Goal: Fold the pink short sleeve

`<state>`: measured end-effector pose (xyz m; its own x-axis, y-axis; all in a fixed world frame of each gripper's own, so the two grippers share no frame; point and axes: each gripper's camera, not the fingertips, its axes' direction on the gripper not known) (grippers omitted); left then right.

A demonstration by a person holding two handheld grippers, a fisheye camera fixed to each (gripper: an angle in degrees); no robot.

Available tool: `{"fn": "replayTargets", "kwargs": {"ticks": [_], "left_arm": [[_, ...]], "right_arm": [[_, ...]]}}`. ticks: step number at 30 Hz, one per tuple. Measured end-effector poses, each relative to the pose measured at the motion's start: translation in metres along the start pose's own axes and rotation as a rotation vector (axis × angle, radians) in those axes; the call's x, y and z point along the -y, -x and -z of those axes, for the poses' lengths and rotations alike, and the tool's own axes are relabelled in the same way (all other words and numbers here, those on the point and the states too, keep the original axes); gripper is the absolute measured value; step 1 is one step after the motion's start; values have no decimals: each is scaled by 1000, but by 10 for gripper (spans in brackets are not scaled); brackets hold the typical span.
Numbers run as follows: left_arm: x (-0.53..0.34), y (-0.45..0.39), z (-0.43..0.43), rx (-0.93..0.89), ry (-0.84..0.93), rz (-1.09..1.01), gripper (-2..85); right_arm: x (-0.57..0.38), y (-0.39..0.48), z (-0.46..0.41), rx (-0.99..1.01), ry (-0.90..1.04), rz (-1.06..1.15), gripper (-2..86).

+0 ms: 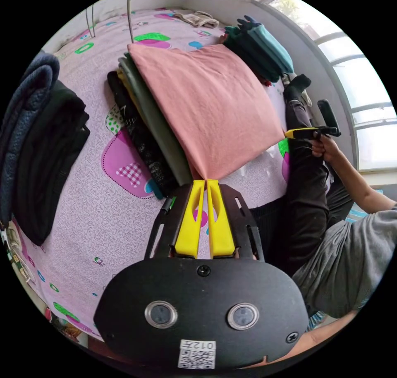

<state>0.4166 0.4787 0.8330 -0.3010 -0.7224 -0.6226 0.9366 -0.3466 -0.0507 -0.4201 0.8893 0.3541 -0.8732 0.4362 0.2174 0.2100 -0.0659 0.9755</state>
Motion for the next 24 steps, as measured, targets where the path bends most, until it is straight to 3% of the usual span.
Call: {"fn": "replayTargets", "kwargs": {"ticks": [12,17,24], "left_arm": [[13,-34,-7,102,76,-8,-1],[5,-41,-3,90,45,14,0],[-30,-46,13,41,-72,44,2]], "right_arm": [[-32,0,-8,-79,31,8,-7],[-44,-11,6,-12,14,-52,-3],[-37,-39,59,68,-185,-119,18]]}}
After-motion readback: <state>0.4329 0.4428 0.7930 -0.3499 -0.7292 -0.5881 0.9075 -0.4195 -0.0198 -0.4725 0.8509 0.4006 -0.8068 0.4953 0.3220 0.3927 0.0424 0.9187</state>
